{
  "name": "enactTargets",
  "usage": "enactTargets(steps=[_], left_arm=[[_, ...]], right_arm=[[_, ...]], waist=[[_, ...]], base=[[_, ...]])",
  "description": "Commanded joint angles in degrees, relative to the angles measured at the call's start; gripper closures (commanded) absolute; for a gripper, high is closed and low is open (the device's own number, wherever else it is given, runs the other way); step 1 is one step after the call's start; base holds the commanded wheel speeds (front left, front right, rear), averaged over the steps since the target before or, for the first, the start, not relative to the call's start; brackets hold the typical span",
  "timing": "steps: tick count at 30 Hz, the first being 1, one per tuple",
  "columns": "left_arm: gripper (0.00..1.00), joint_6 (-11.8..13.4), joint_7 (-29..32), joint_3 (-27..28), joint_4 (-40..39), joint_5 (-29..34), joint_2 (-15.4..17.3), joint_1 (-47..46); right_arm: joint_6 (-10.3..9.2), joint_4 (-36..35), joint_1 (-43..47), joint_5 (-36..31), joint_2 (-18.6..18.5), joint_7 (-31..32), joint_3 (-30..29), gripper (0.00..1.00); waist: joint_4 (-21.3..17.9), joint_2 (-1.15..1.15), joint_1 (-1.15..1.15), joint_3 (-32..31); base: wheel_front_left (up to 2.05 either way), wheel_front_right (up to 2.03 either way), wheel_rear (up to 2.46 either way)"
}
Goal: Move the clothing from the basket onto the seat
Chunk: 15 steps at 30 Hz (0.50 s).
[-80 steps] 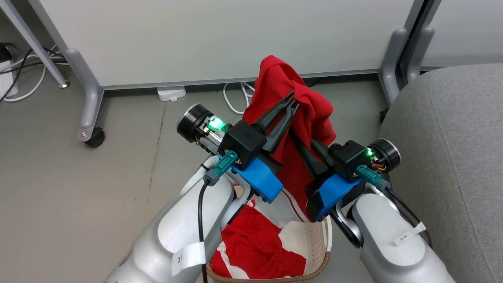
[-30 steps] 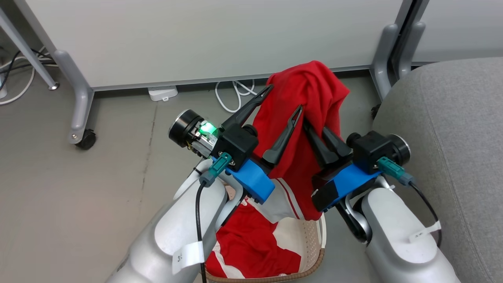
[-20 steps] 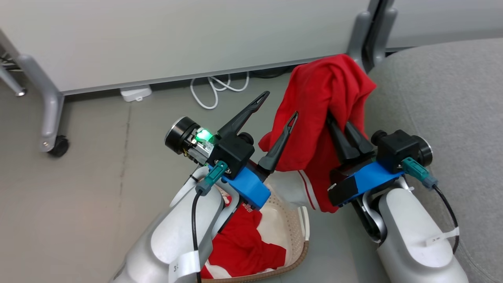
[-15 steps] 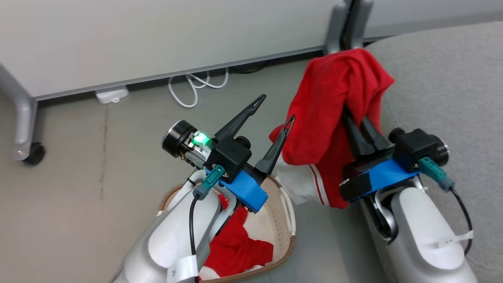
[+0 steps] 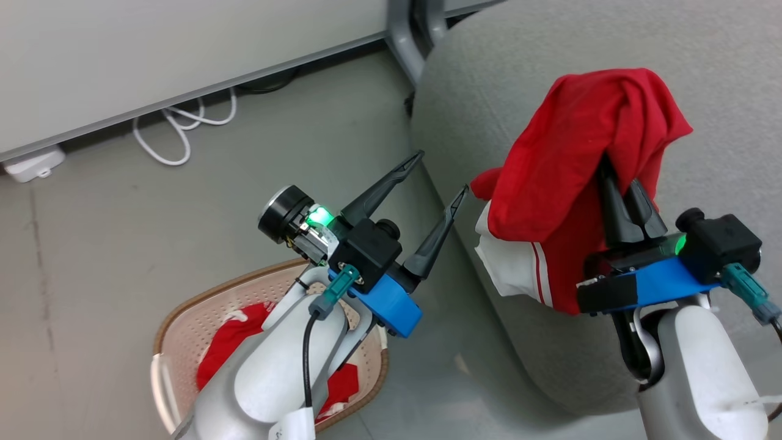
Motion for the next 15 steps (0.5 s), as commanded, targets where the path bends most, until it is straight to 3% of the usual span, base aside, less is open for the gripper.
enactTargets(steps=[1,15], left_arm=[[0.00,-0.1,-0.3,-0.3,0.0,0.3,0.2,0.1],[0.00,-0.6,-0.3,-2.6,0.9,0.3,-0.3,-0.5]], right_arm=[[0.01,-0.8,0.9,0.3,0.1,0.0,-0.6,1.00],[0.01,-5.1,6.7,2.2,0.3,0.0,-3.1,1.00]], waist=[[-2.5,0.00,0.00,0.8],[-6.5,0.00,0.00,1.7]], base=[[0.00,0.00,0.00],[0.00,0.00,0.00]])
